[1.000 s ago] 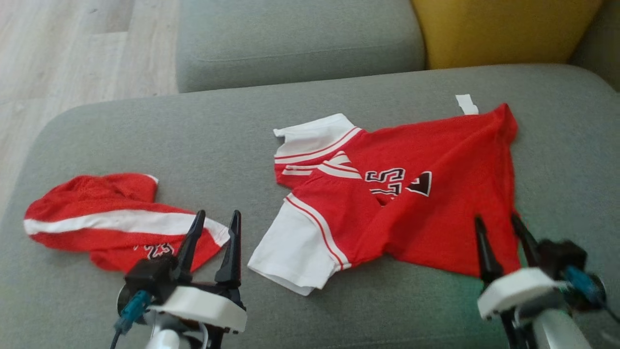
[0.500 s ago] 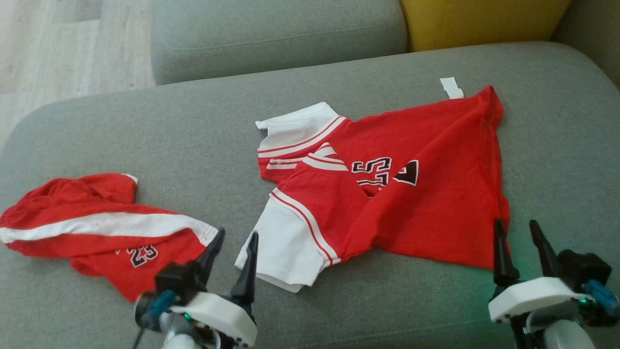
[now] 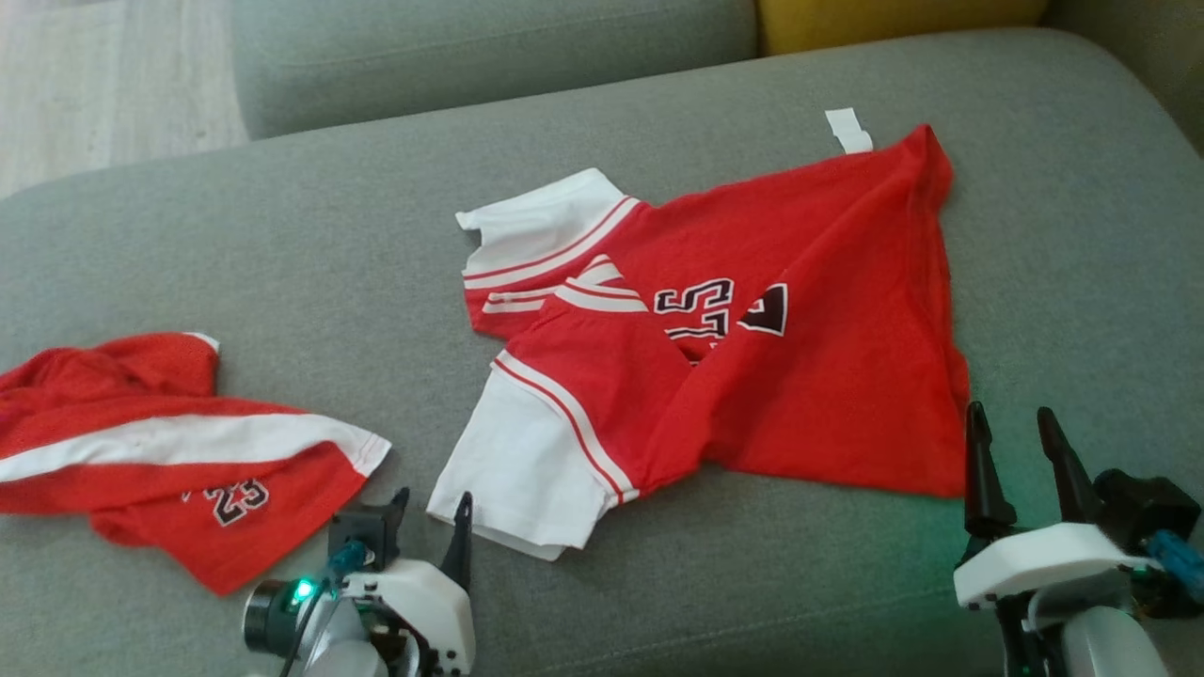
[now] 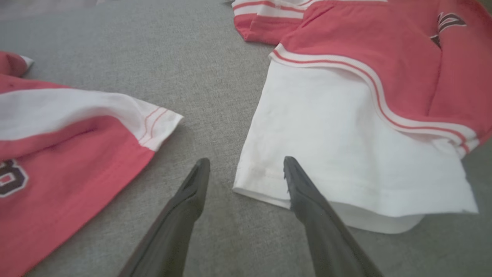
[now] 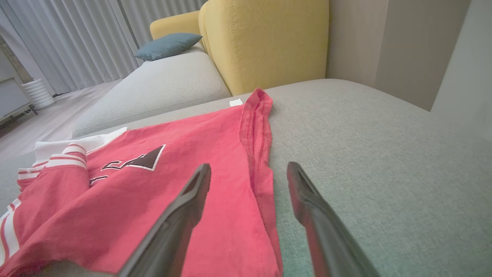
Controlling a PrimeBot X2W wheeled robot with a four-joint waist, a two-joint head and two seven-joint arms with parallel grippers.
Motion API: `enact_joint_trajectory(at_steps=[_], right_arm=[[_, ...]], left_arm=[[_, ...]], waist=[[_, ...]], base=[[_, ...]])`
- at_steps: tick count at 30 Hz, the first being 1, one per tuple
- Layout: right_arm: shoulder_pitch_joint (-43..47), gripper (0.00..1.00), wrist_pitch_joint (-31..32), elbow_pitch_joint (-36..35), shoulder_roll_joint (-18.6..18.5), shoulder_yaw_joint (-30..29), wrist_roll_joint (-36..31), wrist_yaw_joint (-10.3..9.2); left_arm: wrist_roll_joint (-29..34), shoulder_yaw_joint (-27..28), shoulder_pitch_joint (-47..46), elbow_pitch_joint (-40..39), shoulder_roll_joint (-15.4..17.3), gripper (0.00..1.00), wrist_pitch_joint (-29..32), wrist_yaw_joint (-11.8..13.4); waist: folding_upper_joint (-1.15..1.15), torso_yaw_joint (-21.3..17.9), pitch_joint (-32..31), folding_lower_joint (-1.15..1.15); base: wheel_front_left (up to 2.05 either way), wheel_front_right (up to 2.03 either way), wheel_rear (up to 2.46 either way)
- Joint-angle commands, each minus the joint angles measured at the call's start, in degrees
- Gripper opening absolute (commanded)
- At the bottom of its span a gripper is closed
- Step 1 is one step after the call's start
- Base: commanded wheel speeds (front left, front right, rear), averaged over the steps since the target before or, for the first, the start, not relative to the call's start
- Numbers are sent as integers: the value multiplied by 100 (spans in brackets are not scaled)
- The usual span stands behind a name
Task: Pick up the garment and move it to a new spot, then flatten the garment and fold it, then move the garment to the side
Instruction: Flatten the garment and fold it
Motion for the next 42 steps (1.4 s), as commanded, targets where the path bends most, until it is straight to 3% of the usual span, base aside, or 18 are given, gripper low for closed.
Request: enact_joint_trajectory(at_steps=[1, 11, 13, 20, 26, 32, 39, 40, 42], right_arm=[[-285, 100, 0, -199, -32, 144, 20, -4], [-378, 100, -69, -153, -32, 73, 49, -4], [-396, 100, -70, -127, -32, 15, 26, -4], [-470, 100, 285, 296, -31, -297, 1, -4], [-561, 100, 626, 1018, -31, -361, 570, -4], [-810, 100, 685, 1897, -31, -253, 1275, -4], [-1173, 100, 449, 2728, -31, -28, 1817, -4], [-1219, 96, 428, 2828, -31, 21, 1888, -4], [-1298, 5, 370, 2998, -31, 126, 1995, -4]], left_arm=[[8, 224, -270, -84, 78, 100, -30, 46], [-17, 102, -547, 492, 125, 100, 234, -62], [-37, 57, -576, 542, 122, 0, 253, -146], [-264, 161, -608, 178, 78, 0, -198, -214], [-251, 355, -529, -482, 58, 0, -366, 48], [-129, 483, -271, -1436, 43, 0, -380, 50], [-37, 522, -57, -1733, 30, 0, -381, -31], [-31, 532, -40, -1749, 27, 0, -381, -35], [-40, 572, -10, -1779, 20, 0, -381, -34]], waist=[[0, -39, 44, 0], [0, -107, 206, 0], [0, -93, 223, 0], [0, 58, 157, 0], [0, 198, 74, 0], [0, 353, 71, 0], [0, 434, 82, 0], [0, 439, 80, 0], [0, 444, 64, 0]], base=[[0, 0, 0], [0, 0, 0], [0, 0, 0], [0, 0, 0], [0, 0, 0], [0, 0, 0], [0, 0, 0], [0, 0, 0], [0, 0, 0]])
